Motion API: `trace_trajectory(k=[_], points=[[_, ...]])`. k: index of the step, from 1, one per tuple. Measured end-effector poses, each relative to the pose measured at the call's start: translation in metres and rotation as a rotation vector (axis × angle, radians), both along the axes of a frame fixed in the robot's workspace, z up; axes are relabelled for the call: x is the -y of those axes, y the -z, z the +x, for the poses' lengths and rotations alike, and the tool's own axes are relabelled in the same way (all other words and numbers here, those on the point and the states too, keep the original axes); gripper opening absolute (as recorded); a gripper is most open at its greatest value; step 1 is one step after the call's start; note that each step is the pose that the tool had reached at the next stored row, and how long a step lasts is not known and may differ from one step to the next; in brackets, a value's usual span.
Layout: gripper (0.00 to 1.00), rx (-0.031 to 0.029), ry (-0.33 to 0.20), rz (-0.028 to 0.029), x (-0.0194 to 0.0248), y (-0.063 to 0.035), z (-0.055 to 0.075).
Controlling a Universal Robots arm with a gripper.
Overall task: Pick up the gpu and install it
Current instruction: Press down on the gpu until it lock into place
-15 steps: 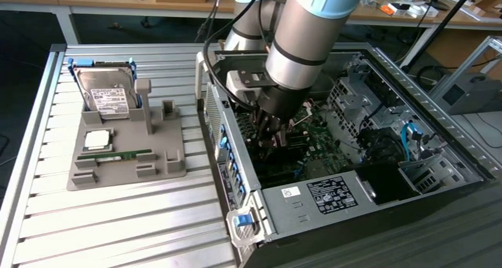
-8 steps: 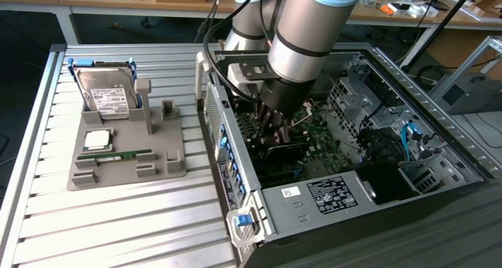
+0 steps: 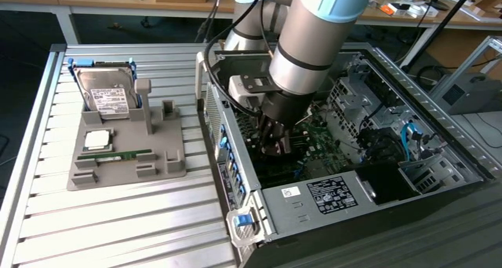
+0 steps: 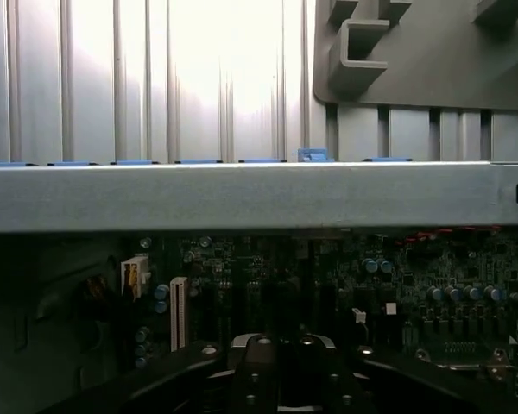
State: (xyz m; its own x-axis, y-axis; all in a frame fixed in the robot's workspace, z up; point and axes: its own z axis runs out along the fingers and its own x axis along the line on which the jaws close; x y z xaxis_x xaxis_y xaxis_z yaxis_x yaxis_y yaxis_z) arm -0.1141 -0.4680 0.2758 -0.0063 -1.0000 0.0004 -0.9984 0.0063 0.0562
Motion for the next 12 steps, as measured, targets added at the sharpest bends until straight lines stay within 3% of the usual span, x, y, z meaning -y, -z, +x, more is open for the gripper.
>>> trace_trajectory(k=[7,12], points=[[0.11,-0.0001,0.000,-0.0001,-0.0004,0.0085,-0.0003],[0.11,0.0000,0.000,0.0001,-0.0051,0.0092,-0.0002]])
